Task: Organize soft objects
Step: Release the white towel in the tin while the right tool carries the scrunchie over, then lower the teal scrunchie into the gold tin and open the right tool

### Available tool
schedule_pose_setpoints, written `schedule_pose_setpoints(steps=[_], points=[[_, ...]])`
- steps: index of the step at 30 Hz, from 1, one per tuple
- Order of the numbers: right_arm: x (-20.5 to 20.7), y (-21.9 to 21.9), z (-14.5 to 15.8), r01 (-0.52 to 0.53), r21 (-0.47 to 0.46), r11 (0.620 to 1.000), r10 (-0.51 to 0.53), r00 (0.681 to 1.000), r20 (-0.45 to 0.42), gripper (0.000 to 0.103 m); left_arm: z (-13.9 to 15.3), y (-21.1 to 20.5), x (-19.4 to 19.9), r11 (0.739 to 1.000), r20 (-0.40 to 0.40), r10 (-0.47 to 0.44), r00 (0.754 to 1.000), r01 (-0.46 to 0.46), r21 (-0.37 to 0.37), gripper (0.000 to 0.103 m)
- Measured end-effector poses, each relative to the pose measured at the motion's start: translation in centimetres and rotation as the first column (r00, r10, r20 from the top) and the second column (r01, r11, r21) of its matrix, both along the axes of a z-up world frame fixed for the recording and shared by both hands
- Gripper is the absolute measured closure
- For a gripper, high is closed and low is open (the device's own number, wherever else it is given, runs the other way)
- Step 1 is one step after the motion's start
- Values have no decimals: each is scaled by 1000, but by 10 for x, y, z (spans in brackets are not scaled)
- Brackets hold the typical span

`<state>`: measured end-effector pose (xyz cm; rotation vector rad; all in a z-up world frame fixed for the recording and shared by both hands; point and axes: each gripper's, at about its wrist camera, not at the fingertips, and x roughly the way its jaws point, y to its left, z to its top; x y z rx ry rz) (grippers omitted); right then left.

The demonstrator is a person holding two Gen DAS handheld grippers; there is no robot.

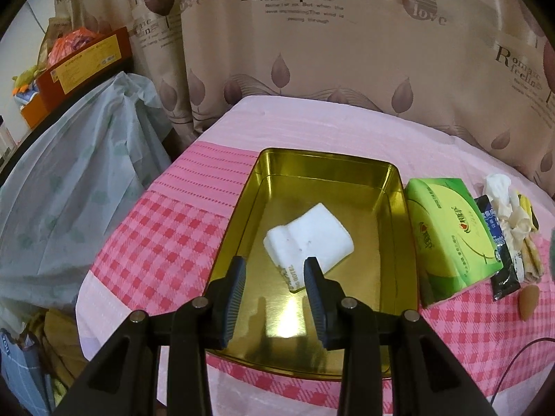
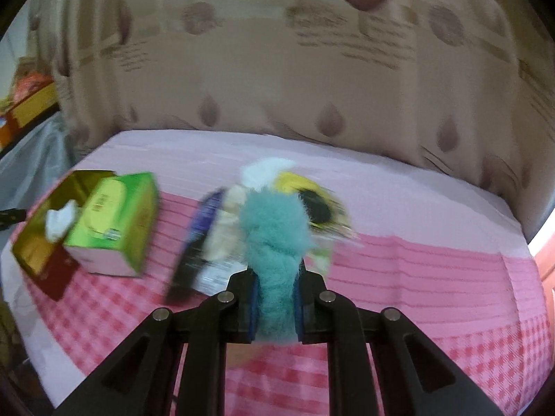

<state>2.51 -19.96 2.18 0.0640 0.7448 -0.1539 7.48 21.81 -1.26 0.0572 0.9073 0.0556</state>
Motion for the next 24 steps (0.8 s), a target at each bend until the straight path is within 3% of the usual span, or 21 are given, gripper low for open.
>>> schedule_pose_setpoints(steps=[9,17,24], points=[[30,98,12,-229,67,971,228,973,21,89,4,26,3,995,6,92,996,-92,-31,63],[64,191,5,-408,105,907,409,912,6,89,4,45,5,984,6,174,985,-174,-27,63],[86,253,-14,-501,125,857,510,859,-51,89,7,63,4,972,8,227,974,-226,-63,63]])
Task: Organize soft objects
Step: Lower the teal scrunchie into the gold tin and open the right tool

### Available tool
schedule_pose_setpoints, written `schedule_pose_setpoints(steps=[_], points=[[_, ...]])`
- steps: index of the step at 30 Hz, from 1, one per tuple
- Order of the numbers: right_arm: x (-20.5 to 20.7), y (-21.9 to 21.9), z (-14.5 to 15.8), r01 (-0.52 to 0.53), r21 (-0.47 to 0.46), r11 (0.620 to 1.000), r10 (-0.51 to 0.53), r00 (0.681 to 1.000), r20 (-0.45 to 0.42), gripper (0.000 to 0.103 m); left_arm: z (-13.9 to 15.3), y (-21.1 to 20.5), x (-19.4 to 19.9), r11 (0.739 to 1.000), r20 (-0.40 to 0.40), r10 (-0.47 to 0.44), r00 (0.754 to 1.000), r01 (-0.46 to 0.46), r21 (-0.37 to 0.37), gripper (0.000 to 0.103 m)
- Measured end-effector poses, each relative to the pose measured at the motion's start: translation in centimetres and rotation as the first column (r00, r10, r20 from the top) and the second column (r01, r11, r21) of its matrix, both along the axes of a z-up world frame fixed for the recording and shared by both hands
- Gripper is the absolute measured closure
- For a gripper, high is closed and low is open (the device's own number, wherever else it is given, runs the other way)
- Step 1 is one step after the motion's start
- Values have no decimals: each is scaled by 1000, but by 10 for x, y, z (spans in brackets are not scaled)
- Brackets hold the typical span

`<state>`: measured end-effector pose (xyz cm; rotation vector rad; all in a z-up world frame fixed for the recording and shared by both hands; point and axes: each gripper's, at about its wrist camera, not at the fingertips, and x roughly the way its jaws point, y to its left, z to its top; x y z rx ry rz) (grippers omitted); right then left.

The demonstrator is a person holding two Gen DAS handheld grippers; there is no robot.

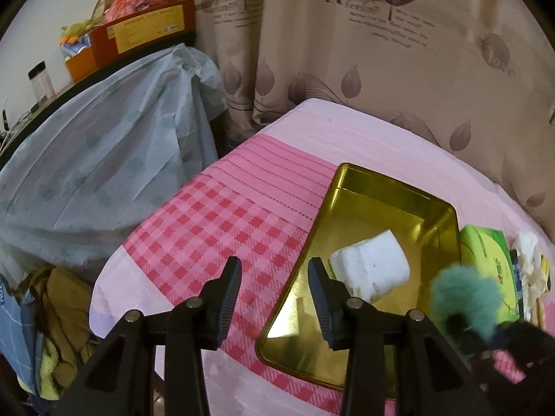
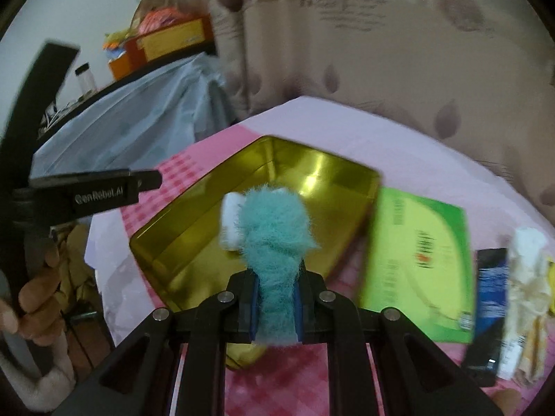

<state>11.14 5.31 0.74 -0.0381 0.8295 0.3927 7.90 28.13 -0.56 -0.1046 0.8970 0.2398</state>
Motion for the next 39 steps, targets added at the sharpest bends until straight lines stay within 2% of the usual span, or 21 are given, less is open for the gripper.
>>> schedule_pose_setpoints(steps=[8,14,16,18,19,20,23,28,34,39], points=[[14,36,-21,-58,-41,997,56,997,-43,89,-4,6,2,1000,-13,21,1000,-21,-21,63],[17,43,-30,-70,-51,996,67,996,-54,84,-5,5,2,1000,-16,19,1000,-19,-22,63],[18,42,-30,-70,-50,996,67,996,-51,78,-4,5,2,1000,-16,14,1000,-14,-22,63],[16,41,-28,-60,-51,997,58,998,-34,59,-4,3,2,1000,-14,11,1000,-12,-19,63],[14,40,-25,-54,-51,997,53,998,-21,55,-5,3,2,1000,-14,10,1000,-11,-17,63],[12,38,-22,-52,-47,998,52,999,-11,52,-5,3,2,1000,-14,10,1000,-10,-16,63],[3,28,-9,-41,-33,999,42,999,16,51,-5,1,2,1000,-12,6,1000,-6,-12,63],[-19,-11,8,9,-17,1000,-8,998,59,47,-5,0,2,1000,-14,2,1000,-3,-6,63],[-39,-83,20,145,-30,989,-142,986,88,45,-6,-7,1,1000,-13,-15,1000,15,15,63],[-50,-159,24,311,-61,948,-305,948,93,44,-6,-12,0,999,-9,-27,1000,27,27,63]])
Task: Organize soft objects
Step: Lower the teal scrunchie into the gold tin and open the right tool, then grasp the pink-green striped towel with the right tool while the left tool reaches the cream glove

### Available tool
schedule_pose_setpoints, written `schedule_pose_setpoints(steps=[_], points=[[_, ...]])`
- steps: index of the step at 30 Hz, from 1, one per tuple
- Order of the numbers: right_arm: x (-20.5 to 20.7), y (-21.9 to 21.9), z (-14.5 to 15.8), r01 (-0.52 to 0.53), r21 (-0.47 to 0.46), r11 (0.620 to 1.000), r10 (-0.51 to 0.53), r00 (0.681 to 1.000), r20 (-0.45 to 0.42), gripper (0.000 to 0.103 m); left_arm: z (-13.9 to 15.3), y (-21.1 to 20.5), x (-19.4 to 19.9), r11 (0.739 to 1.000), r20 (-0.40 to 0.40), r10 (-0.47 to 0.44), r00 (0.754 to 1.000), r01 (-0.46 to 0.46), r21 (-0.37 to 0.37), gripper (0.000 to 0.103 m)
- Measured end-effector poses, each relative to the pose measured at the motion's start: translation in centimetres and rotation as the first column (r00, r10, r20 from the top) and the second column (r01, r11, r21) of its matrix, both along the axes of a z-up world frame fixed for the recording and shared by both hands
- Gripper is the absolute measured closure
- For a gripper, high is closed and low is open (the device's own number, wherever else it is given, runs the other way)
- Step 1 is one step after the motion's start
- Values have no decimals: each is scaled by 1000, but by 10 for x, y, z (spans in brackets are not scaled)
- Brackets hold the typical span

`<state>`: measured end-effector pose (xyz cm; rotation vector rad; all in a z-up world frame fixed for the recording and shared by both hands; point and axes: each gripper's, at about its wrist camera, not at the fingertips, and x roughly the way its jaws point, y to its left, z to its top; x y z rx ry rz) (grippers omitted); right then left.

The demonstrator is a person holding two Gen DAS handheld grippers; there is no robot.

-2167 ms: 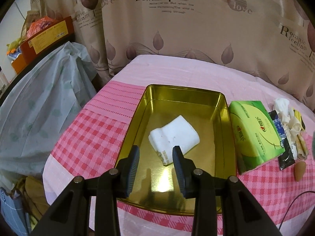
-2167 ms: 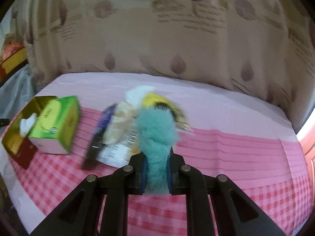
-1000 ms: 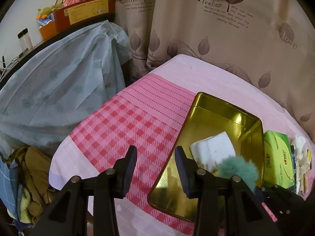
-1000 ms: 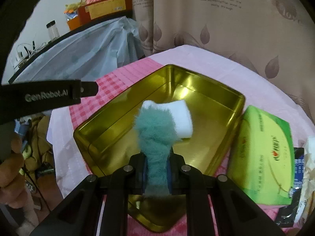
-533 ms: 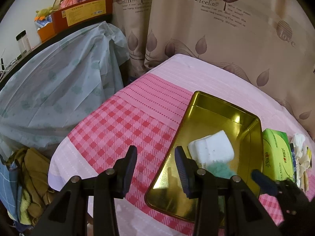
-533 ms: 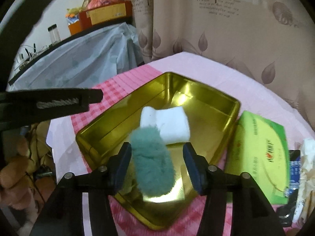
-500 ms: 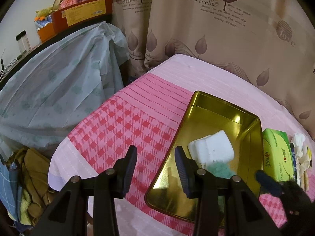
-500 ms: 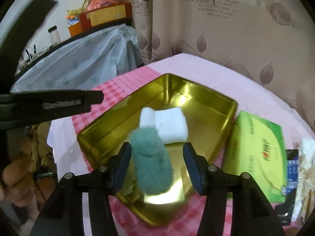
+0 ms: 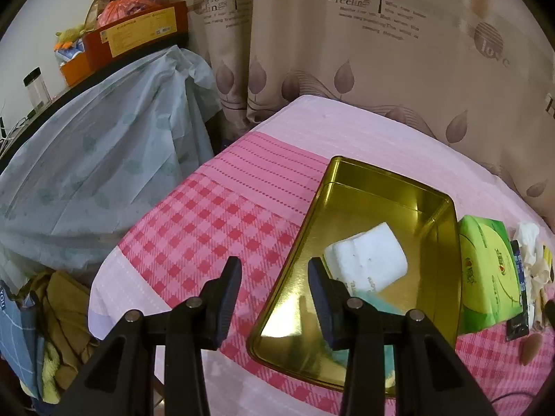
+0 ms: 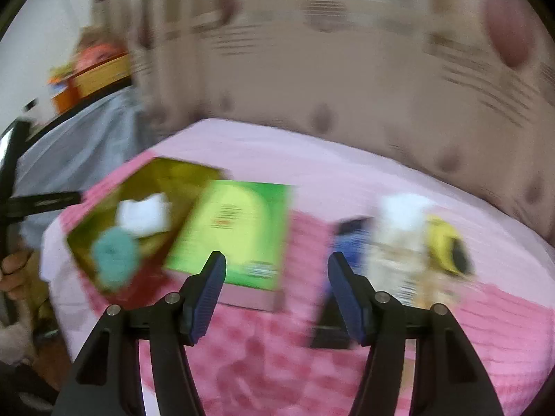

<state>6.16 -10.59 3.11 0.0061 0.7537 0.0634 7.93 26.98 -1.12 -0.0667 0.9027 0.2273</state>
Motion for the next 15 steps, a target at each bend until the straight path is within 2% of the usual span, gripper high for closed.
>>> schedule_pose_setpoints(steps=[7,15], points=[[-13,-94,-21,219,-15,976,-219,974,-60,44,-1,-7,-2,1000,3,-14,1000,14,19,63],[-11,-140,-62,300,17,954,-295,945,-142,44,2,-21,-5,997,15,-50,999,49,55,63]])
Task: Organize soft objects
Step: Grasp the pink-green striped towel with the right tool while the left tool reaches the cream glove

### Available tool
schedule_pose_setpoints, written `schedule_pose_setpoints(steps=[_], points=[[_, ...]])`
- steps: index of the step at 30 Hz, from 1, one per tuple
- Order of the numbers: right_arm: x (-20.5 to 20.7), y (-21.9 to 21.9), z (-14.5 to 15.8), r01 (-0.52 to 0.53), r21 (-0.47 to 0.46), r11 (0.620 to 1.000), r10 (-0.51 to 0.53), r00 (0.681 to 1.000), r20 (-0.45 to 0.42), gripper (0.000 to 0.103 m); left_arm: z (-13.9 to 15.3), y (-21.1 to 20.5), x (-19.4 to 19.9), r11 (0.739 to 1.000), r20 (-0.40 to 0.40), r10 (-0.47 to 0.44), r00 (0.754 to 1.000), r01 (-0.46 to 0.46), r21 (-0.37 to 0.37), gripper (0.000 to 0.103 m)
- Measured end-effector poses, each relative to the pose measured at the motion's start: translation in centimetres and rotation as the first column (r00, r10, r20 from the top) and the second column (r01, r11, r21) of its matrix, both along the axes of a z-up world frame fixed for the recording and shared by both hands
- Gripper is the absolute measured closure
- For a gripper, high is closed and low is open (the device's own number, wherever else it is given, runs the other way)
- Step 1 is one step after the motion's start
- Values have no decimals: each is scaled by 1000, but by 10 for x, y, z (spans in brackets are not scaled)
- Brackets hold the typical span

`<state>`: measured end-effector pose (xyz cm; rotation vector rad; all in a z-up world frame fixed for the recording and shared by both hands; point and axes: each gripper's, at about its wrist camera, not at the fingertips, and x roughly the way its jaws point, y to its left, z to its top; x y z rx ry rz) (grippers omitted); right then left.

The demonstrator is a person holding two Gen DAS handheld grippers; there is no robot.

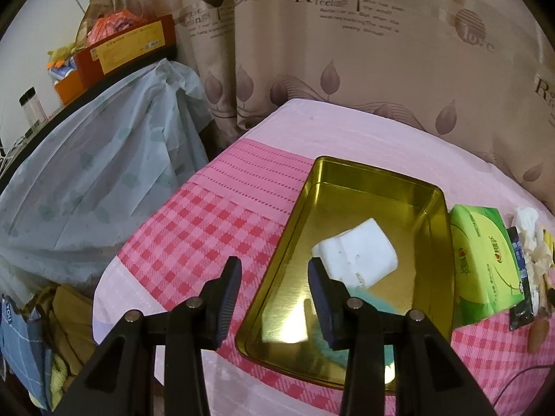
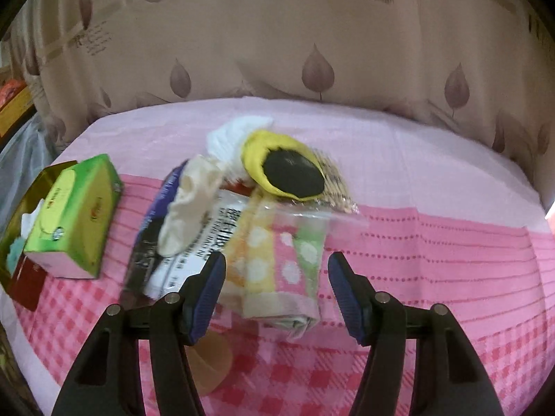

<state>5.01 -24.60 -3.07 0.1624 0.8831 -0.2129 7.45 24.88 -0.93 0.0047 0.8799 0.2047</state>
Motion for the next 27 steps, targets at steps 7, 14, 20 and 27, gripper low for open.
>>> schedule_pose_setpoints(steps=[7,14,20,27], points=[[17,-25,-22,34,55,998,-33,999,-15,44,3,-30,-4,996,3,-81,997,81,46,63],[22,-28,-26,20,91,996,-19,1000,-6,61,1,-79,-14,977,-11,-203,979,203,68,63],[8,-25,-18,4,85,996,-4,1000,1,72,-3,-126,-17,954,-27,-296,955,297,50,63],[-21,-33,-16,5,80,997,-4,1000,-15,72,-6,-183,-22,912,-37,-409,912,410,9,63]])
